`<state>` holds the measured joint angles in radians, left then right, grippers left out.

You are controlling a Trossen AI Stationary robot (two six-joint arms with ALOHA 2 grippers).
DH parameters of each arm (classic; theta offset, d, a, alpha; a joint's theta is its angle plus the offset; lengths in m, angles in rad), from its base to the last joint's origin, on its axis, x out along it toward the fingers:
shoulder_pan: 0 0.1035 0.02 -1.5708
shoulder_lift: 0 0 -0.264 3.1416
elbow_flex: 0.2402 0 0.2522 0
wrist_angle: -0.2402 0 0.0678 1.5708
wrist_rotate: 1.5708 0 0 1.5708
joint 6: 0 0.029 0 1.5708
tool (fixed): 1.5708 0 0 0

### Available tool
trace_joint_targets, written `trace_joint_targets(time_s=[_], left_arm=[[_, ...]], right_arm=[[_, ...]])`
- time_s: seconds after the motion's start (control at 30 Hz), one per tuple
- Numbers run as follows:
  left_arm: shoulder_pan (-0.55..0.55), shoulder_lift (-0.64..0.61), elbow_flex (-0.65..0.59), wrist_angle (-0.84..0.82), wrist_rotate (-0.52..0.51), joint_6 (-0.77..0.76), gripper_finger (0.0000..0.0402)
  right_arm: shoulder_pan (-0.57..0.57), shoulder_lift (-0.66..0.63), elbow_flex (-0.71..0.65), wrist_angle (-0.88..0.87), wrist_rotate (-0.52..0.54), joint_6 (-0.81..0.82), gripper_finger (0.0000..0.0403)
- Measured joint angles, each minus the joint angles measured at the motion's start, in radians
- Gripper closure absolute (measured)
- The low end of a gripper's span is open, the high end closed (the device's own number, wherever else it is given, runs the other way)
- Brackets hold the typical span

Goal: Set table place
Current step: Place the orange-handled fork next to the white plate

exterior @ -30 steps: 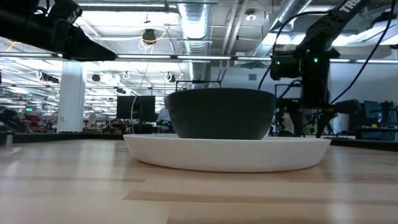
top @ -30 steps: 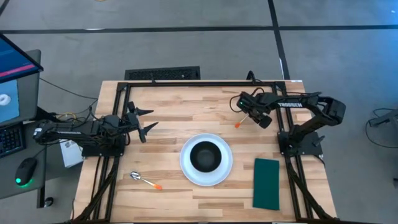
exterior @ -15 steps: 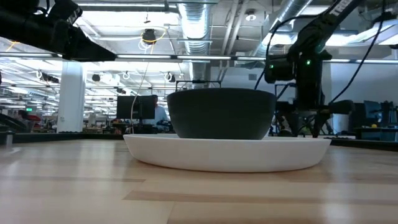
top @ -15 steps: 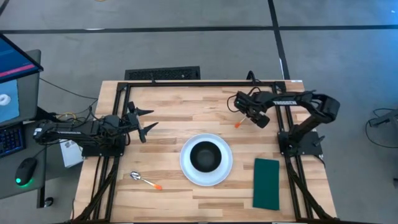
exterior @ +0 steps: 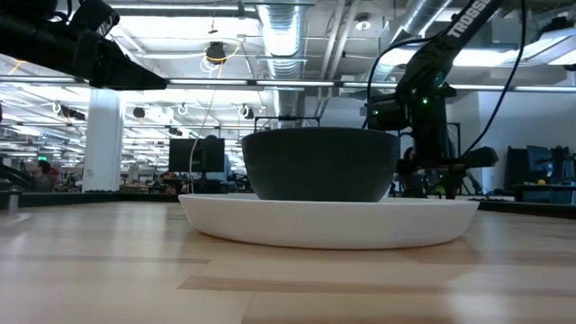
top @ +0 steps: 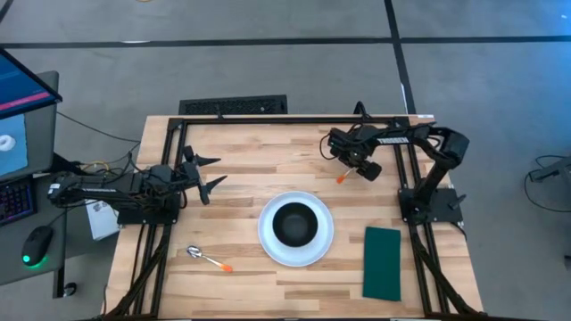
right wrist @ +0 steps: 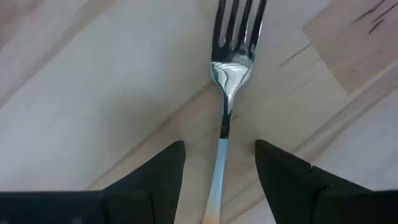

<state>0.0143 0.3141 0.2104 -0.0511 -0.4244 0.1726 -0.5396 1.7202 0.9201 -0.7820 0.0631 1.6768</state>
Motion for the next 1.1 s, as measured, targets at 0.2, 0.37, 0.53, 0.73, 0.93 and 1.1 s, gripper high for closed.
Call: trace_joint_targets(time_s=[0.2,0.37,0.53,0.73,0.93,1.1], left_arm=[[0.0,0.0,0.0,-0.003,0.0,0.0,0.0134],[0.0,0.0,0.0,-0.003,0.0,0.0,0.0134],[0.0,0.0,0.0,-0.003,0.0,0.0,0.0134],[0.0,0.0,0.0,-0.004,0.0,0.0,0.0134],[0.0,0.0,0.0,-0.005,0.0,-0.005,0.0134],[0.0,0.0,0.0,-0.005,0.0,-0.027,0.0134]], right_arm=[[0.004,0.0,0.001,0.0,0.003,-0.026,0.0179],[0.008,0.0,0.001,0.004,0.006,-0.086,0.0179],[0.009,0.001,0.001,0.006,0.015,-0.133,0.0179],[0.009,0.001,0.001,0.006,0.016,-0.14,0.0179],[0.009,0.001,0.001,0.008,0.017,-0.137,0.0179],[0.007,0.002,0.0,0.017,0.041,-0.141,0.0179]])
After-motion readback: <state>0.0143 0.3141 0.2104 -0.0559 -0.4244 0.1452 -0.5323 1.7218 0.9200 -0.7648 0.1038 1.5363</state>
